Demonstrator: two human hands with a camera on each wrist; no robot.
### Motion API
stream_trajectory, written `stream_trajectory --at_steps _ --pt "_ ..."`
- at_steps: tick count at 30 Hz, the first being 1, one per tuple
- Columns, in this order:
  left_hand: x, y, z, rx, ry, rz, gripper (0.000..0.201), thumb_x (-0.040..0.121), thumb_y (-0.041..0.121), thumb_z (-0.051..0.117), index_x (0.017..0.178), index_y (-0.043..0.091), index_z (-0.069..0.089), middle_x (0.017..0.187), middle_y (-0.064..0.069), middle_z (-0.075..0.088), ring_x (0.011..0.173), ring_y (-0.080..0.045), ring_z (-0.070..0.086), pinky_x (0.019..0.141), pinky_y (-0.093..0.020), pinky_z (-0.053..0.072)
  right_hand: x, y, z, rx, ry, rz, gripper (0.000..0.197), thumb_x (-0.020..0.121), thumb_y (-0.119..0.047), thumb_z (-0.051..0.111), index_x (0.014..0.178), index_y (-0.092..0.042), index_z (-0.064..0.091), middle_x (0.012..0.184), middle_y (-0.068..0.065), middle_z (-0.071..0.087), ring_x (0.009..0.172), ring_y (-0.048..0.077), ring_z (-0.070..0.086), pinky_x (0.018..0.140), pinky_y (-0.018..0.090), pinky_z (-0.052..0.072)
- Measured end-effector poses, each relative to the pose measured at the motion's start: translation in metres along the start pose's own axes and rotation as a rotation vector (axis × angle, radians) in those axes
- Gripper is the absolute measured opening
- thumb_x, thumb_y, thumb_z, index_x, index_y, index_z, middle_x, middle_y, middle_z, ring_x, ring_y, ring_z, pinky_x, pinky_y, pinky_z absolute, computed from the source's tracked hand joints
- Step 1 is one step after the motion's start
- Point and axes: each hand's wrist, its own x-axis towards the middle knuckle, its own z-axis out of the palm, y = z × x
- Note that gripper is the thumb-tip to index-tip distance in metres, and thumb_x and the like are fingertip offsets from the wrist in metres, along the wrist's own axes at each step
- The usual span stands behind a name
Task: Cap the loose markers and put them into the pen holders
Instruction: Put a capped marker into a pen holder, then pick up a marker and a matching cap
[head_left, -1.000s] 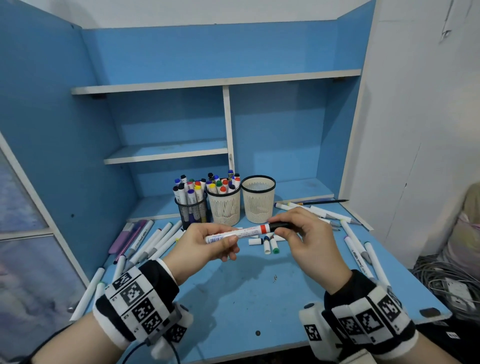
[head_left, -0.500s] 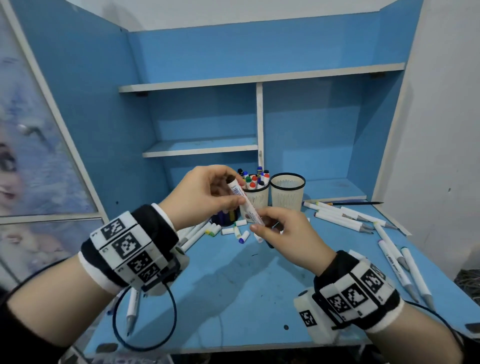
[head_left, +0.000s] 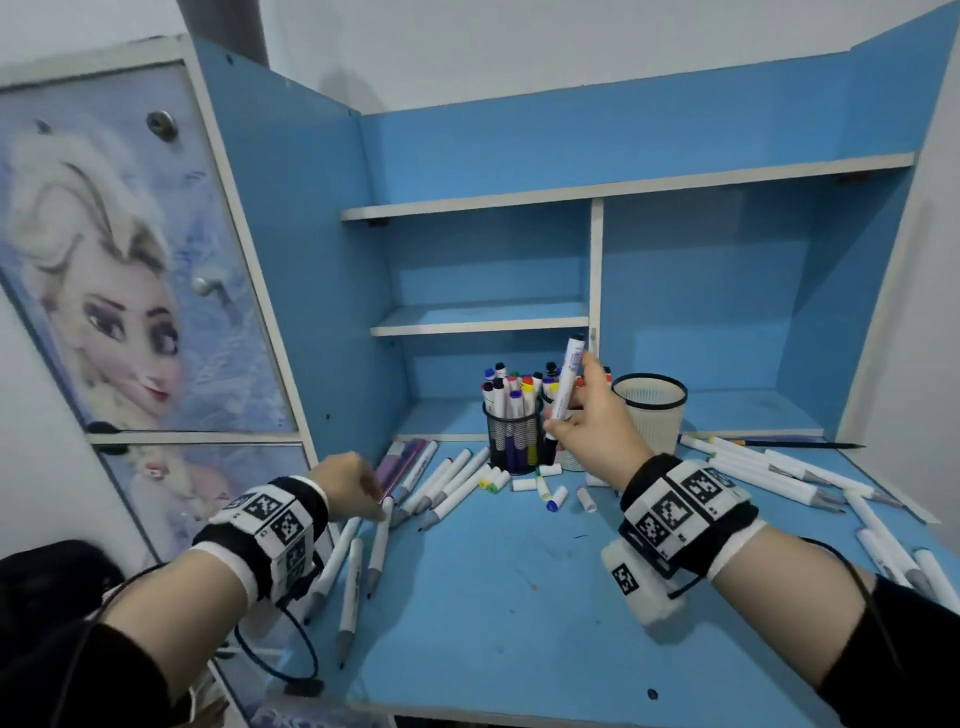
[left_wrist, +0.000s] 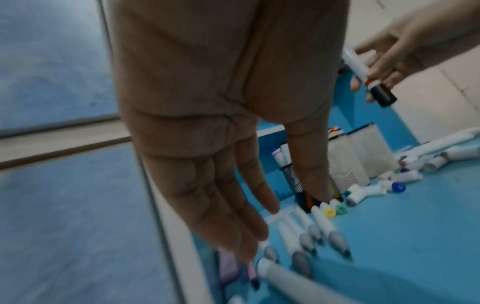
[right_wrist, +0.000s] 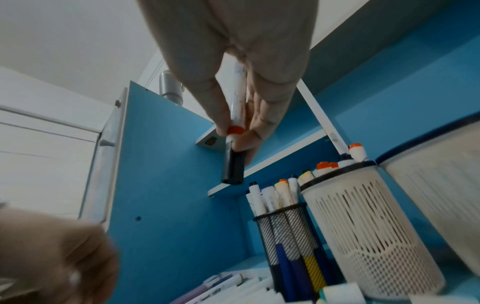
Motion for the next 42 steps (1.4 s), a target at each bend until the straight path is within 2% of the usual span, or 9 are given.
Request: stream_trajectory --at_steps 3,7,10,12,14,22,28,34,42 --pt "-0.003 -0.014 0.007 0.058 -0.125 -0.154 0.042 0.076 0.031 0.076 0.107 0.004 0.067 0.088 -0.006 0.064 0.051 -0.010 0.053 0.043 -0.016 0.041 0.014 -0.004 -0.004 0.002 0.096 -0.085 0.105 0.082 0.001 0.063 0.146 -0.044 -0.006 0.091 0.002 0.062 0.078 0.014 0.064 0.077 0.033 0.056" --pt "-0.005 -0.025 0.020 -0.001 -0.204 -0.268 0.053 0.075 0.027 0.078 0.116 -0.002 0.059 0.106 -0.016 0.068 0.048 -0.013 0.053 0.054 -0.025 0.052 0.029 -0.011 -0.010 -0.062 0.221 -0.160 0.113 0.081 0.004 0.063 0.142 -0.049 -0.016 0.081 0.005 0.062 0.066 0.017 0.064 0.068 0.033 0.056" --pt "-0.002 -0.026 0.029 -0.115 -0.243 -0.298 0.052 0.073 0.017 0.080 0.112 -0.006 0.055 0.080 -0.017 0.066 0.048 -0.023 0.060 0.069 -0.043 0.059 0.037 -0.012 -0.014 -0.098 0.255 -0.165 0.107 0.081 0.007 0.060 0.143 -0.050 -0.006 0.085 0.010 0.063 0.070 0.023 0.065 0.070 0.037 0.057" --pt "0.000 -0.023 0.031 -0.128 -0.232 -0.279 0.044 0.070 0.016 0.082 0.100 0.001 0.053 0.071 -0.012 0.064 0.048 -0.023 0.061 0.062 -0.040 0.059 0.042 -0.010 -0.018 -0.124 0.287 -0.156 0.103 0.080 0.009 0.059 0.143 -0.049 0.003 0.087 0.013 0.062 0.070 0.026 0.065 0.069 0.039 0.058" --pt "0.001 -0.018 0.030 -0.177 -0.220 -0.259 0.039 0.071 0.012 0.081 0.089 0.007 0.047 0.069 -0.010 0.062 0.046 -0.021 0.062 0.055 -0.036 0.057 0.046 -0.007 -0.021 -0.131 0.323 -0.149 0.095 0.081 0.010 0.059 0.141 -0.046 0.010 0.087 0.011 0.060 0.070 0.026 0.065 0.066 0.036 0.057" --pt "0.014 -0.009 0.039 -0.192 -0.206 -0.241 0.040 0.074 0.021 0.079 0.076 0.011 0.041 0.073 -0.007 0.057 0.061 -0.026 0.062 0.074 -0.042 0.058 0.054 0.014 -0.025 -0.228 0.372 -0.152 0.067 0.088 0.005 0.052 0.138 -0.030 0.024 0.089 0.018 0.064 0.070 0.026 0.064 0.061 0.034 0.056" --pt "0.017 -0.017 0.041 -0.265 -0.199 -0.242 0.042 0.068 0.030 0.083 0.073 0.010 0.046 0.070 -0.006 0.054 0.059 -0.021 0.060 0.054 -0.031 0.057 0.060 0.027 -0.029 -0.230 0.407 -0.124 0.059 0.089 0.004 0.052 0.135 -0.023 0.027 0.095 0.021 0.063 0.075 0.027 0.063 0.053 0.014 0.042" --pt "0.009 -0.027 0.028 -0.348 -0.090 -0.244 0.031 0.077 0.018 0.076 0.068 0.006 0.049 0.062 -0.007 0.053 0.044 -0.017 0.053 0.036 -0.021 0.044 0.067 0.038 -0.029 -0.250 0.375 -0.134 0.050 0.091 0.001 0.053 0.133 -0.018 0.033 0.097 0.018 0.063 0.077 0.022 0.061 0.063 0.023 0.048" --pt "0.001 -0.008 -0.005 -0.476 0.232 -0.006 0.029 0.086 0.026 0.065 0.062 0.014 0.055 0.053 0.002 0.046 0.046 -0.013 0.044 0.050 -0.023 0.039 0.080 0.051 -0.027 -0.407 0.243 -0.128 0.039 0.094 -0.010 0.052 0.132 -0.013 0.045 0.099 0.013 0.065 0.093 0.030 0.061 0.080 0.031 0.046"
